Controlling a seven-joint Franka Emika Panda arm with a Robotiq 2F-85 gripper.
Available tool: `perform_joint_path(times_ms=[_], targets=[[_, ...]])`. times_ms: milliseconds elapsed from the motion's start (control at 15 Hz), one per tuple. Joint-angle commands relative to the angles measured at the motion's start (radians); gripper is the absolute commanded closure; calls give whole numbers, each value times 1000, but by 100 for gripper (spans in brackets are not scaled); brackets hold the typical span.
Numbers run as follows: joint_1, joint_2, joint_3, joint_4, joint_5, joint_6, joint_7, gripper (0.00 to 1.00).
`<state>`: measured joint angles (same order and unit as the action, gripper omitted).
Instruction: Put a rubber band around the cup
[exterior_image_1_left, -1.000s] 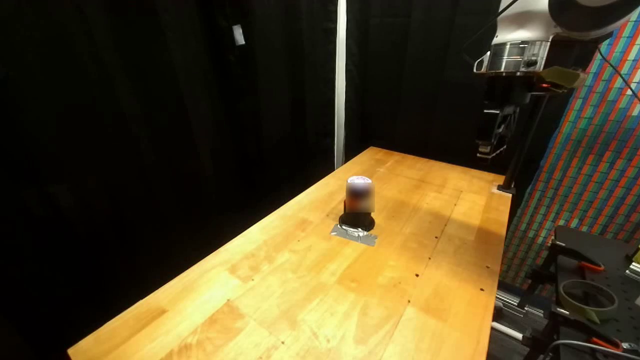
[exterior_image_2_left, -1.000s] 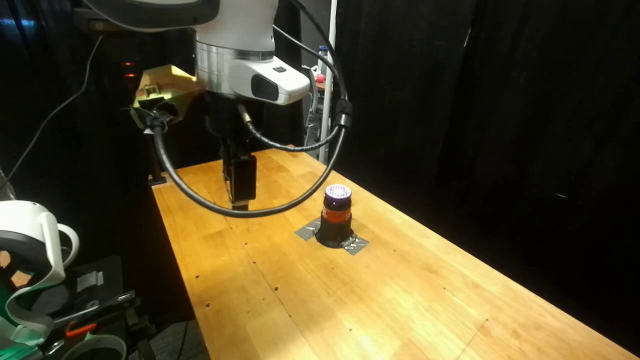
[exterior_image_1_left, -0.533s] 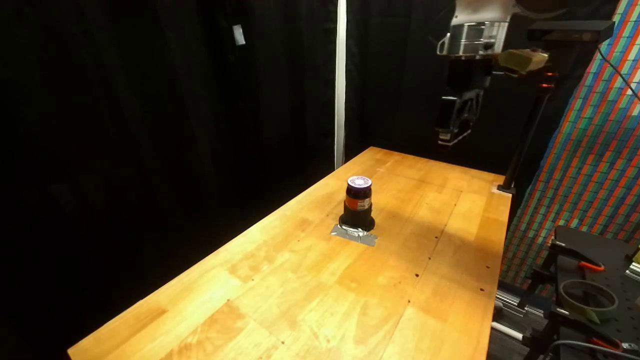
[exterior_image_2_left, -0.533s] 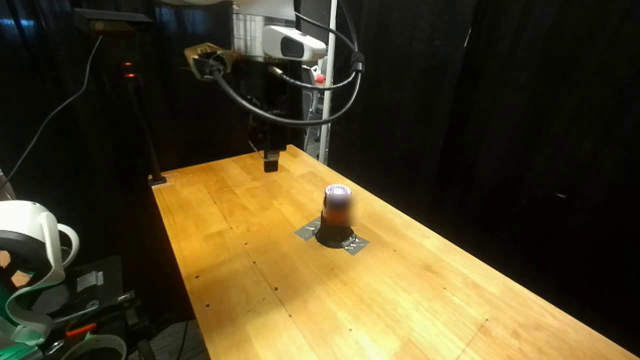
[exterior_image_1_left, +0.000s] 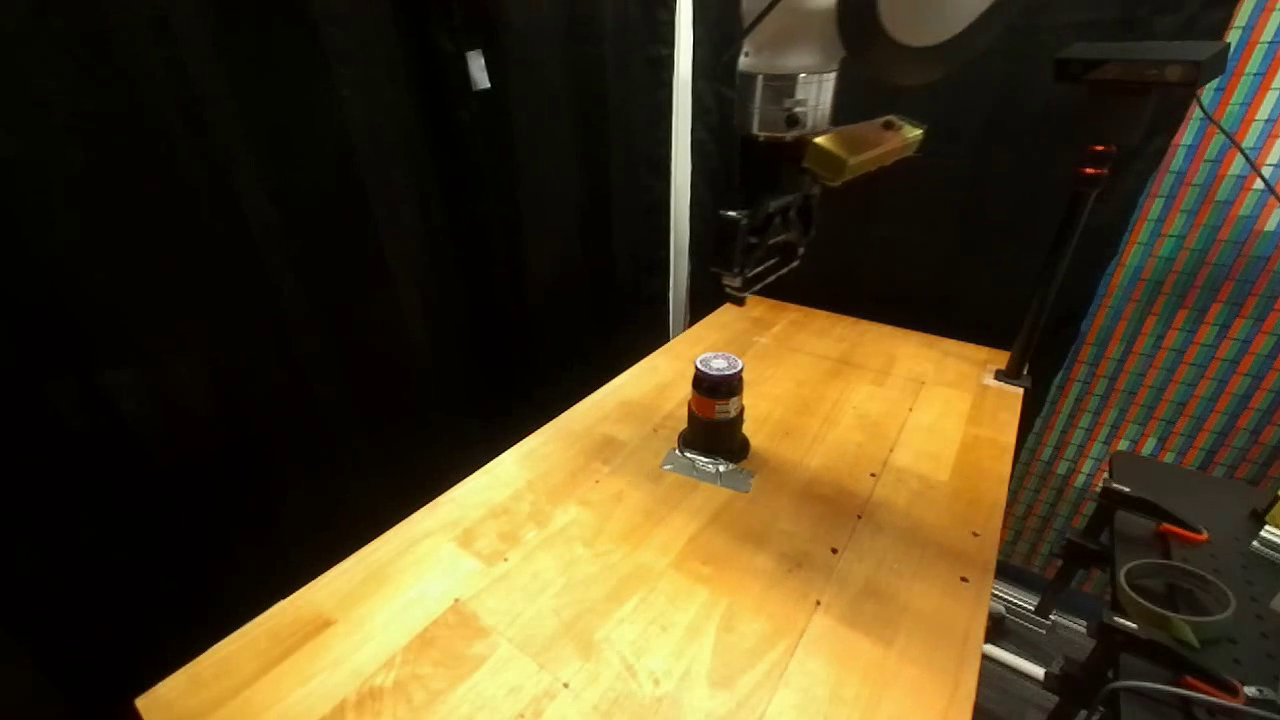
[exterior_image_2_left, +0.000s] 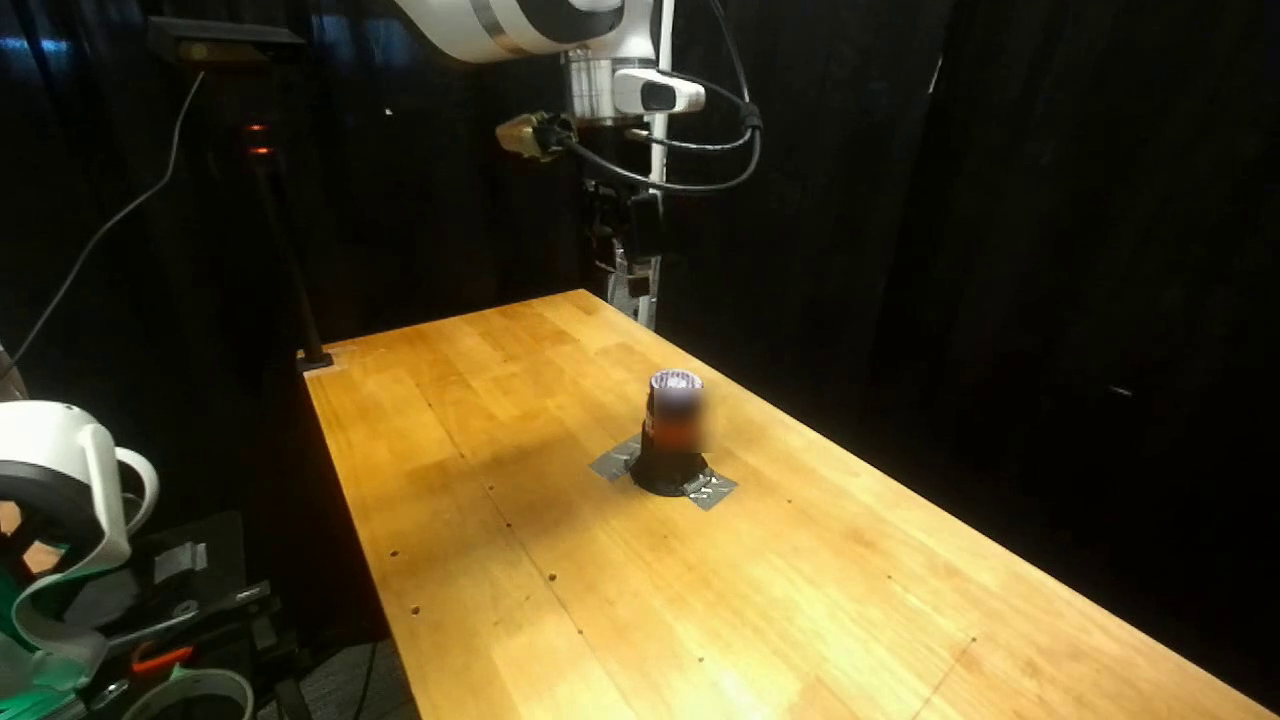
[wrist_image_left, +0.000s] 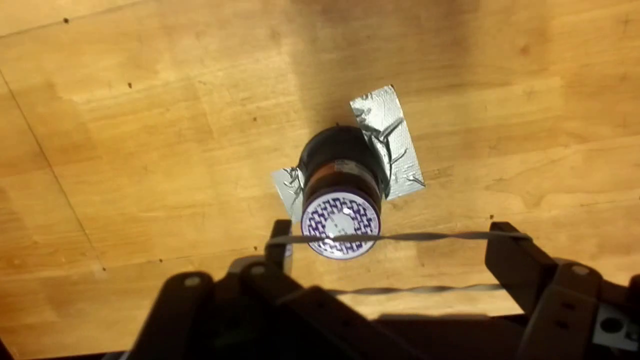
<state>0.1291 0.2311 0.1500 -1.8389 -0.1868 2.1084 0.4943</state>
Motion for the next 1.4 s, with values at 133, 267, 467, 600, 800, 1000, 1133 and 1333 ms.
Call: perform_joint_path(times_ms=[133, 267, 467, 600, 800, 1000, 1133, 1333], targets=[[71, 279, -69, 324, -31, -11, 10, 0], [78, 349, -96, 393, -15, -29, -5, 0], [65, 444, -115, 478, 18, -61, -59, 0], [51, 492, -118, 519, 55, -89, -97, 0], [35, 549, -122, 568, 94, -132, -148, 0], [24, 584, -124, 593, 110, -160, -186, 0], [19, 595, -122, 602, 120, -181, -206, 0], [10, 579, -113, 579, 139, -213, -244, 0]])
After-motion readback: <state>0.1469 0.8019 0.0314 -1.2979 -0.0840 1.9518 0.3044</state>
